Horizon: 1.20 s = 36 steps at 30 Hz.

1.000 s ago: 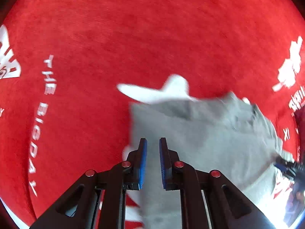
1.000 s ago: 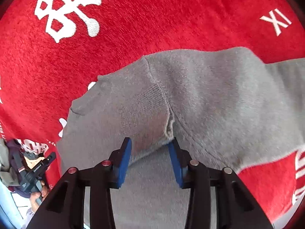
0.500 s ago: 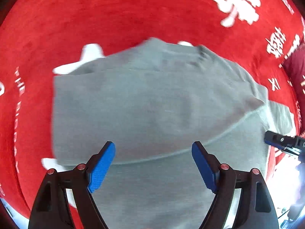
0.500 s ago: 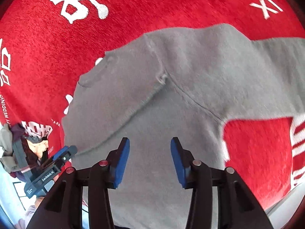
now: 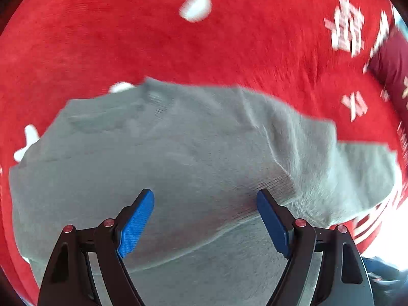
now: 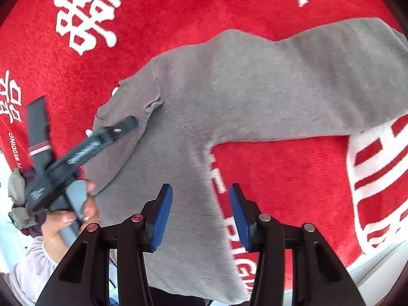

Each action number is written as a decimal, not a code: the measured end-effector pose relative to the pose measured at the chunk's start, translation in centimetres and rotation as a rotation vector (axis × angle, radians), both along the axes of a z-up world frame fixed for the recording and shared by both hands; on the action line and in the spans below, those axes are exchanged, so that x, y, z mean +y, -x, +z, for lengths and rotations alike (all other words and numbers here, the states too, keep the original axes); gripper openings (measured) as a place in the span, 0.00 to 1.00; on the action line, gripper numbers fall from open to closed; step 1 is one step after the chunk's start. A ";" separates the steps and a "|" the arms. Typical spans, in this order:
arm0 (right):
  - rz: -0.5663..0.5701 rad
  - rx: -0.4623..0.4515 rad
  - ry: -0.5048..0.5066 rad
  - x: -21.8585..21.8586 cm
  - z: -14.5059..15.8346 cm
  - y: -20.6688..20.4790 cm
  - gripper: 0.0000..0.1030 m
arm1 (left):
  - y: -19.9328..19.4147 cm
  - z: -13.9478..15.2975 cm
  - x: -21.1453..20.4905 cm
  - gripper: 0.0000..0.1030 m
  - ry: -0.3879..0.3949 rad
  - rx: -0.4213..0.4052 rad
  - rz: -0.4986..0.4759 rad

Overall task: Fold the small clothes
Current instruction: 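Grasp the other sleeve cuff with the right gripper and lift it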

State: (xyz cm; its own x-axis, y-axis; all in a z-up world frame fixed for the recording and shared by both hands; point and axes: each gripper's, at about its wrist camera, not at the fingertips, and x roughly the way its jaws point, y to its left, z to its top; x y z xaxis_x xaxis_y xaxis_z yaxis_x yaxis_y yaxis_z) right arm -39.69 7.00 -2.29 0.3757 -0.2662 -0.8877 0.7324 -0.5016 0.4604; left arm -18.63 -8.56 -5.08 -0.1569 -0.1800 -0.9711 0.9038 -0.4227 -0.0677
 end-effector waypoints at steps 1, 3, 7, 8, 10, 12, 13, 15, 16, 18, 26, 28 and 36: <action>-0.008 -0.004 -0.002 0.2 -0.1 0.5 0.49 | 0.6 -0.3 0.5 0.80 0.005 -0.023 -0.013; -0.028 -0.013 -0.002 0.7 -0.1 1.5 0.49 | 1.1 0.1 1.2 0.80 0.035 -0.028 -0.022; -0.057 -0.026 0.011 1.8 0.1 3.4 0.49 | 1.3 -0.2 2.0 0.80 -0.011 -0.045 -0.020; -0.068 -0.029 0.015 2.3 0.1 4.1 0.49 | 1.4 -0.4 2.1 0.82 -0.012 -0.057 -0.026; -0.099 -0.030 0.020 3.0 0.1 5.4 0.49 | 1.7 -0.6 2.4 0.90 -0.029 -0.065 -0.040; -0.160 -0.023 0.036 4.3 0.1 7.4 0.49 | 2.3 -0.8 2.6 0.92 -0.041 -0.079 -0.055; -0.198 -0.018 0.043 5.0 0.1 8.5 0.49 | 2.3 -0.8 2.8 0.92 -0.037 -0.089 -0.059; -0.297 -0.009 0.055 6.7 -0.1 11.3 0.49 | 2.4 -0.5 3.1 0.92 -0.033 -0.091 -0.046; -0.341 -0.006 0.060 7.2 -0.2 12.4 0.49 | 2.5 -0.2 3.3 0.92 -0.034 -0.081 -0.032; -0.440 -0.003 0.075 8.9 -0.4 14.9 0.49 | 2.8 0.2 3.7 0.92 -0.025 -0.074 -0.021; -0.638 -0.106 0.216 10.9 -2.1 19.7 0.49 | 5.7 1.0 5.5 0.92 -0.016 -0.055 -0.026; -0.654 -0.115 0.249 10.1 -2.4 20.0 0.50 | 6.3 0.8 5.7 0.92 -0.020 -0.056 -0.025; -0.724 -0.159 0.273 8.6 -2.9 20.6 0.26 | 5.2 1.1 5.6 0.92 -0.019 -0.026 0.010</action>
State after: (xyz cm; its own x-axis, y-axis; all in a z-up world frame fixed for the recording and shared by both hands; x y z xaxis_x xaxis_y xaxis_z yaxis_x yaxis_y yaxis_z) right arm -60.27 15.63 -5.24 0.1427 -0.6935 -0.7062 0.1822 -0.6829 0.7074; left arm -23.83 -2.96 -3.97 -0.1294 -0.1625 -0.9782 0.9094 -0.4127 -0.0518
